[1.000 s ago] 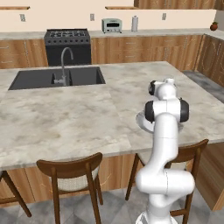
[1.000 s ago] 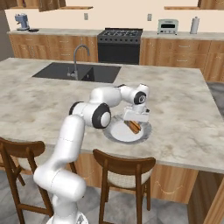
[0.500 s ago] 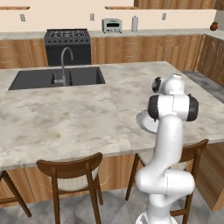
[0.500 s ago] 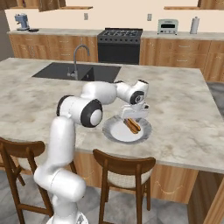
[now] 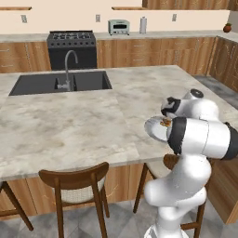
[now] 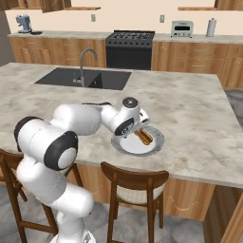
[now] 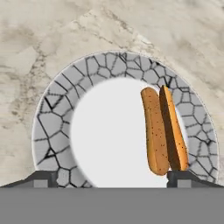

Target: Move the hot dog bun to the plate on the dining table and place the condiment next to that plate. Then navigate to the fridge and take the sausage and place it on the plate as well.

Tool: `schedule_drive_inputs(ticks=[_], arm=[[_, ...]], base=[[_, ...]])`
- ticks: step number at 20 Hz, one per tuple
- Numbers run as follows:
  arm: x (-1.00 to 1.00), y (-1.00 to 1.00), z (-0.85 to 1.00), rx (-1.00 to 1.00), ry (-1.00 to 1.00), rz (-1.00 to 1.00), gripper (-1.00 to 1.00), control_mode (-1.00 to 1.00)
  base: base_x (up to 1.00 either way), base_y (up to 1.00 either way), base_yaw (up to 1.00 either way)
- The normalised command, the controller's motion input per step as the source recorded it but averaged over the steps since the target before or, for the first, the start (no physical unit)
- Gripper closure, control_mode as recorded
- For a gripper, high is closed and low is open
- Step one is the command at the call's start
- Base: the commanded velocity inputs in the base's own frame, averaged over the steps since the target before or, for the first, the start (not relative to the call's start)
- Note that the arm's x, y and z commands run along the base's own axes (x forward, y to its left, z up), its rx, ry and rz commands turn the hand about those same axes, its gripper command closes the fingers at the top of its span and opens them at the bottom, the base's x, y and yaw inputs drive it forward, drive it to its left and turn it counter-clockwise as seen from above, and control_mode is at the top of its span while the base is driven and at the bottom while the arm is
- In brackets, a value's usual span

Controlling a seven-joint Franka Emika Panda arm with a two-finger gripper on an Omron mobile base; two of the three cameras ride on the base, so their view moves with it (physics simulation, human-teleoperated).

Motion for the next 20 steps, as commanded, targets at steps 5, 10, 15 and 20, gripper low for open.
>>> schedule_drive_inputs(ticks=[5, 10, 15, 20], arm=[[-0.67, 0.23, 0.69, 0.01, -0.22, -0.01, -1.00, -1.00], [-0.18, 0.05, 1.00, 0.15, 0.02, -0.07, -1.00, -1.00], [-0.03, 0.07, 0.96, 0.26, 0.13, -0.09, -1.00, -1.00], [-0.33, 0.22, 0.22, 0.26, 0.02, -0.19, -1.00, -1.00]], base=[[0.00, 0.00, 0.00], [0.00, 0.00, 0.00], [0.00, 0.00, 0.00], [0.00, 0.00, 0.00]])
